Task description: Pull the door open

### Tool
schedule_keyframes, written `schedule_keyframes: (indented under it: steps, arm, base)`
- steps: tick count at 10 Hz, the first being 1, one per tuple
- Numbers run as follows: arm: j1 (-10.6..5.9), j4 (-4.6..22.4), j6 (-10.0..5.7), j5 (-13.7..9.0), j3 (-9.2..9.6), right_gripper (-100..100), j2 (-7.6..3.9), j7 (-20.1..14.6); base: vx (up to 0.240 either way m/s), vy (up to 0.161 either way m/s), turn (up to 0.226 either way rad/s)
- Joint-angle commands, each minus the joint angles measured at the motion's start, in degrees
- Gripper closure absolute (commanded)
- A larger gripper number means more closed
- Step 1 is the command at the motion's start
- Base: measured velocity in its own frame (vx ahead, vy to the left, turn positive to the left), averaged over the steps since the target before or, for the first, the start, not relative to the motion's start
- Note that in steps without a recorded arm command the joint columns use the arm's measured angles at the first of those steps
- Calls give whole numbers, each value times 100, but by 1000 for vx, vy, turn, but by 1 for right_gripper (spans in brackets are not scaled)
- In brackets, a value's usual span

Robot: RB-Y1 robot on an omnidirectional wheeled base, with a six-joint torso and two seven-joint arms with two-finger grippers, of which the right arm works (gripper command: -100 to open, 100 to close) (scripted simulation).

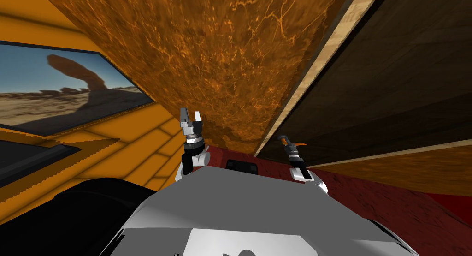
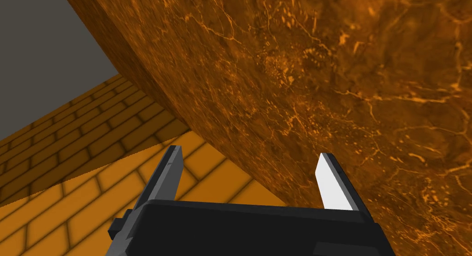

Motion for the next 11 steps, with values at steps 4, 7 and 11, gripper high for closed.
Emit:
schedule_keyframes:
  steps: [4, 7, 11]
  arm:
    - [233, -32, -330, 53, 186, 100, -247, -251]
    - [426, -58, -603, 98, 341, 100, -451, -459]
    - [602, -13, -883, 129, 483, 100, -562, -615]
  base:
    - [-162, -59, 123]
    - [-202, -82, 126]
    - [-152, -64, 108]
